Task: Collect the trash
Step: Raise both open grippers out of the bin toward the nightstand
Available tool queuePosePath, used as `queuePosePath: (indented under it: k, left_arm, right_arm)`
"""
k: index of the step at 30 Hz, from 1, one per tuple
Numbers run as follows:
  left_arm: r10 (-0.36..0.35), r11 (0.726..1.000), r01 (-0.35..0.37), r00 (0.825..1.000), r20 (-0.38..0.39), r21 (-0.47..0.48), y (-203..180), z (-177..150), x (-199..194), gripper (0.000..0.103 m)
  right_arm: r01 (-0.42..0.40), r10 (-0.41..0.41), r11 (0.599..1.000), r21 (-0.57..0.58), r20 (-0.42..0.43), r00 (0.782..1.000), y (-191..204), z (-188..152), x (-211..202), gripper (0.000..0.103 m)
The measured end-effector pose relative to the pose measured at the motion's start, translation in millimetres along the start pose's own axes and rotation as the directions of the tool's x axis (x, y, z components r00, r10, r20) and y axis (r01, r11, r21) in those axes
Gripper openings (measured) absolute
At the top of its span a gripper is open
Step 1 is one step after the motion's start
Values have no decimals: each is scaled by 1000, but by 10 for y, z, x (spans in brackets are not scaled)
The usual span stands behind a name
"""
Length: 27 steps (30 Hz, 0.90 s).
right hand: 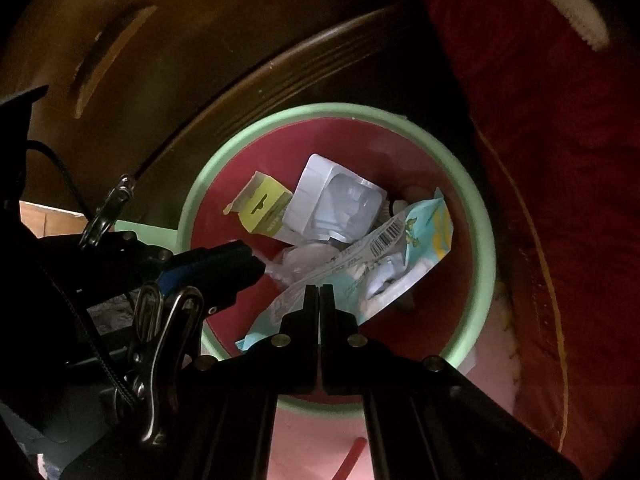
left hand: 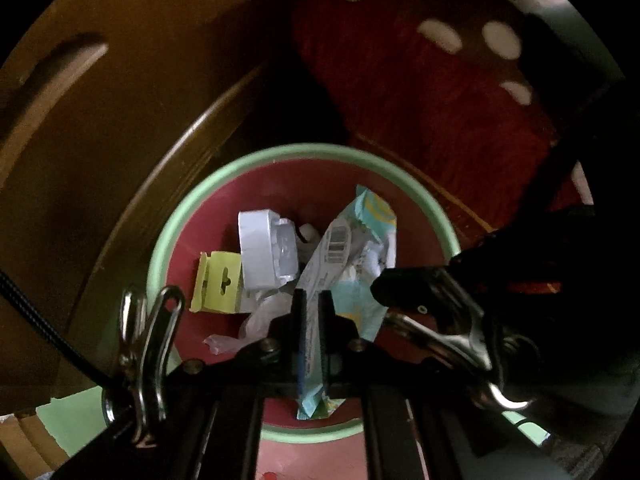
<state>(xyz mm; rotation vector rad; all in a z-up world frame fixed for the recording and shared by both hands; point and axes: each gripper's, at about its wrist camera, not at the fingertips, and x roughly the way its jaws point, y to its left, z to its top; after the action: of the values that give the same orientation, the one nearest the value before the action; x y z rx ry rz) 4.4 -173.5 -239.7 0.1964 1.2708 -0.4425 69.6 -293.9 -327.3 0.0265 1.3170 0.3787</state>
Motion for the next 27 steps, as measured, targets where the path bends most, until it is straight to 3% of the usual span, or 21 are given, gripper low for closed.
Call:
queuePosePath:
  k: [7, 14, 22, 24, 27]
  left_arm:
    - [-10, 999, 6, 994, 107, 33, -88, -27, -436, 4]
    - [-15, 997, -3, 974, 226, 78, -207, -42, -1004, 4]
    - [-36, 999, 26, 959, 281, 39, -119, -60, -1356, 13]
    - [-41, 999, 34, 946, 323, 28, -80, -55, -1532, 23]
    - [-7, 1000, 2, 918, 397, 13, -33, -94, -1766, 57]
  right_arm:
    - [10, -5, 998, -65, 84, 996, 176, -53, -392, 2]
    - [44, -19, 990, -132, 187, 982, 403, -137, -918, 2]
    - [68, -20, 985, -159, 283, 959, 645, -165, -1395, 2]
    - [62, -5, 985, -159, 337, 942, 715, -163, -1549, 2]
    - [27, 53, 984, -176, 437, 898, 847, -191, -1869, 2]
